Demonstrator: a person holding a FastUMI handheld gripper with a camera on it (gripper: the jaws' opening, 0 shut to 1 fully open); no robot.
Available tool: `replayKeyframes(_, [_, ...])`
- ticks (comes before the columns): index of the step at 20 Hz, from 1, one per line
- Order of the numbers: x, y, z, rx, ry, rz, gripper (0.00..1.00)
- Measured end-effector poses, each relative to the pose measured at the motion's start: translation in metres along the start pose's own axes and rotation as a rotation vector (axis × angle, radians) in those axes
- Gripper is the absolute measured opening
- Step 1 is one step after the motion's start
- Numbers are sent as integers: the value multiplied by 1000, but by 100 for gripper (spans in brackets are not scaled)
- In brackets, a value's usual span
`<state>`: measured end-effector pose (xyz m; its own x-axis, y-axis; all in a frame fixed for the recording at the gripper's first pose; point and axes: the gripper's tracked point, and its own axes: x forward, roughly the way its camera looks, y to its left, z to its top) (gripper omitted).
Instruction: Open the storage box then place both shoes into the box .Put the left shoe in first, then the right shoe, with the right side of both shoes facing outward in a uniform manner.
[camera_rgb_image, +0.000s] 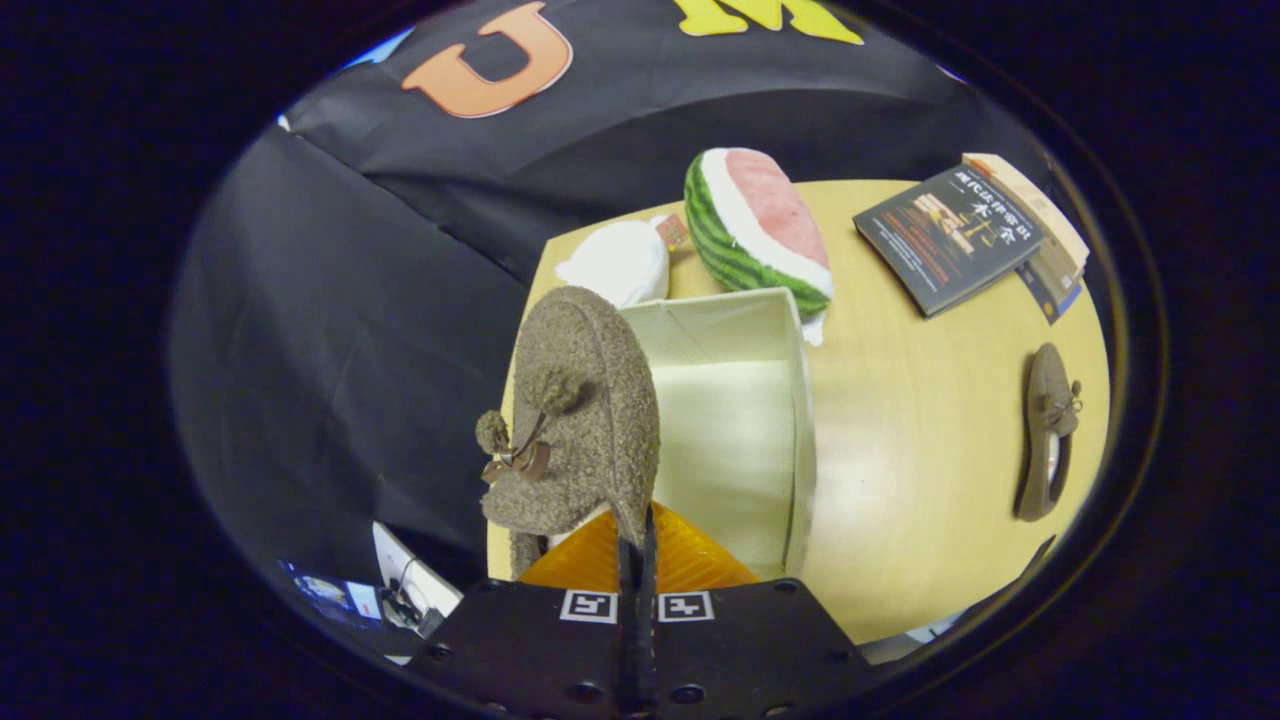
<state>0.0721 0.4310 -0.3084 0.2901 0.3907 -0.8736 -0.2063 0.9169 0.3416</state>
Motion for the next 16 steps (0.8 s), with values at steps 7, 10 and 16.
replayKeyframes(7, [76, -12, -8, 119, 47, -109, 0])
replayKeyframes(10, [104, -24, -10, 129, 63, -177, 1])
replayKeyframes(16, [138, -30, -22, 55, 103, -224, 8])
